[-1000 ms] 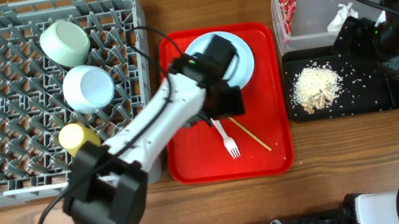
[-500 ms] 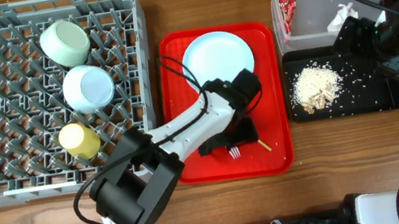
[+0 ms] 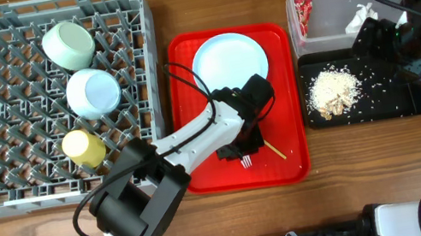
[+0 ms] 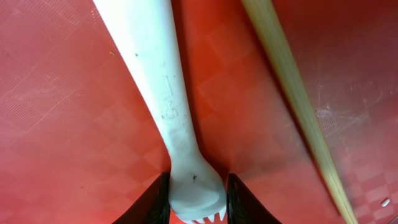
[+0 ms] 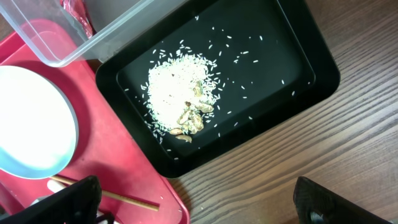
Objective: Sort waste into correct bins and load items into the dishwasher rack
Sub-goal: 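Reach the left gripper to the white fork on the red tray and grasp, then carry the white fork with the left gripper and drop it in the rack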
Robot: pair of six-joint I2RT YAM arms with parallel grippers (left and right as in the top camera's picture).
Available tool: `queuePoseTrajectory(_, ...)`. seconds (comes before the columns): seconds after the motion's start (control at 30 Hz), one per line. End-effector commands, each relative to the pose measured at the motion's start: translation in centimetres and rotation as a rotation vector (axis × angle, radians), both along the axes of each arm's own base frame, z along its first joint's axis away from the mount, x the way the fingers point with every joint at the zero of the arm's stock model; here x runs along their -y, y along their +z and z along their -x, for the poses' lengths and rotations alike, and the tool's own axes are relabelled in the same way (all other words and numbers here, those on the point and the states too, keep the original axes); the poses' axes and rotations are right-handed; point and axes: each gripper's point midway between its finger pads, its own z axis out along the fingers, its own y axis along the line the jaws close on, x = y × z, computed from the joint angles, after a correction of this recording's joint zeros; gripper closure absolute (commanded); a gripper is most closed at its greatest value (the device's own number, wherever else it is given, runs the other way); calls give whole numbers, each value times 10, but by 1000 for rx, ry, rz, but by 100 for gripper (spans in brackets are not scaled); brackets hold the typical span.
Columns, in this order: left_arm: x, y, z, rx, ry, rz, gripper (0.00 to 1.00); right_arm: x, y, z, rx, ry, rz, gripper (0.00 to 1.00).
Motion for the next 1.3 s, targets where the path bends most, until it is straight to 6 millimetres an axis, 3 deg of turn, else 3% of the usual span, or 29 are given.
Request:
queuePoseTrajectory(0.0,-10,-21,11,-49,2,-38,73,0,8,-1,26,1,0,0)
queuePoseTrajectory(0.57,-12,-20,10,-51,7,-40,96,0,8,0,21,2,-1,0)
queuePoseTrajectory(0.67,-21,-8,2,-30,33,-43,96,0,8,1,19,2,-1,0)
queuePoseTrajectory(0.8,-37,31,-28,89,82,-11,96,0,8,1,19,2,-1,0)
queuePoseTrajectory(0.83,-45,49,-40,150,96,2,96,0,8,1,19,2,-1,0)
queuePoseTrajectory(0.87,-66,94,-69,302,100,38,96,0,8,1,19,2,-1,0)
queuePoseTrajectory(1.0,-107,154,-101,508,-4,74,96,0,8,0,21,2,-1,0)
queuePoseTrajectory(1.07,-147,177,-117,588,-3,43,96,0,8,0,22,2,-1,0)
queuePoseTrajectory(1.17,-191,178,-131,604,6,-19,96,0,8,0,22,2,-1,0)
queuePoseTrajectory(1.27,-213,165,-139,570,20,-42,96,-1,8,0,23,3,-5,0)
